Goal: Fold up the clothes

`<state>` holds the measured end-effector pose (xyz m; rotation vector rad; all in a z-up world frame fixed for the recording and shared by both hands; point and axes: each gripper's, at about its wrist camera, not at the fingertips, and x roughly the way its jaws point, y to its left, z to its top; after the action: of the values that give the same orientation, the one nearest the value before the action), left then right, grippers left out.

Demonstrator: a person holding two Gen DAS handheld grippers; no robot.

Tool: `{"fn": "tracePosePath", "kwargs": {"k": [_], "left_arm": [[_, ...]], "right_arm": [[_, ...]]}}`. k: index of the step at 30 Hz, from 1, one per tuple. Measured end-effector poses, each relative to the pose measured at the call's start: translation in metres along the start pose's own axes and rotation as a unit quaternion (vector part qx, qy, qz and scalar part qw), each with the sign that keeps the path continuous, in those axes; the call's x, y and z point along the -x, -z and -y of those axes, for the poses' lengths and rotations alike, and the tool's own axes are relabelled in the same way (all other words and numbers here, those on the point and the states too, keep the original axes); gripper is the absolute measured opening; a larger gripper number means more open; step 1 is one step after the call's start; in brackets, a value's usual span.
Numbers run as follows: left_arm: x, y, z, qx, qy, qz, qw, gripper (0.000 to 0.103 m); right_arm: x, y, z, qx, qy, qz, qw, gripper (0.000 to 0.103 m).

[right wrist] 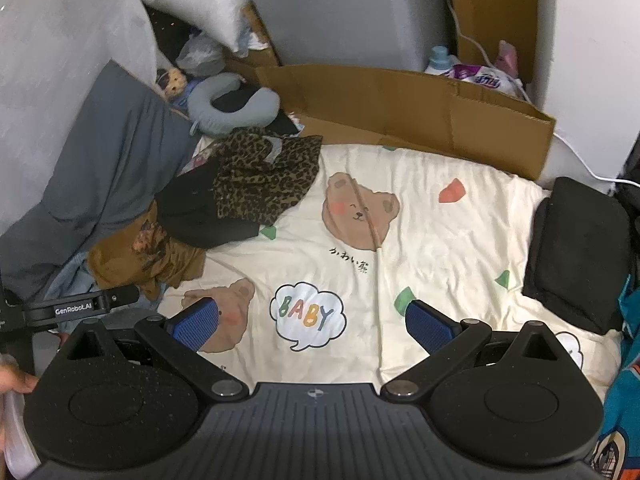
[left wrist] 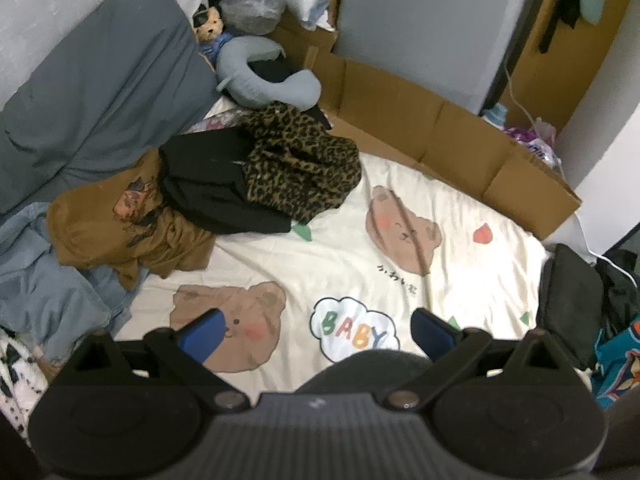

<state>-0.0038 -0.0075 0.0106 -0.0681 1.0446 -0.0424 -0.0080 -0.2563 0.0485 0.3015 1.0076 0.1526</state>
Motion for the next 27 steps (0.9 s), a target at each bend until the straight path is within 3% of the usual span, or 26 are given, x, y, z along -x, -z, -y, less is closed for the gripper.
{"fn": "tracePosePath", "kwargs": {"k": [9, 27], "left_arm": [[0.012, -0.006, -0.001, -0.014, 0.014, 0.0, 0.9998, 0.102], [0.033, -0.025, -0.057, 0.016, -0.006, 0.018, 0.9997, 0.102]], "right_arm": [[0.013, 0.001, 0.0, 0.005, 0.022, 0.011, 1.0, 0.103], [0.015, -0.01, -0.025, 0.026, 0.002, 0.027, 0.999, 0.103]]}}
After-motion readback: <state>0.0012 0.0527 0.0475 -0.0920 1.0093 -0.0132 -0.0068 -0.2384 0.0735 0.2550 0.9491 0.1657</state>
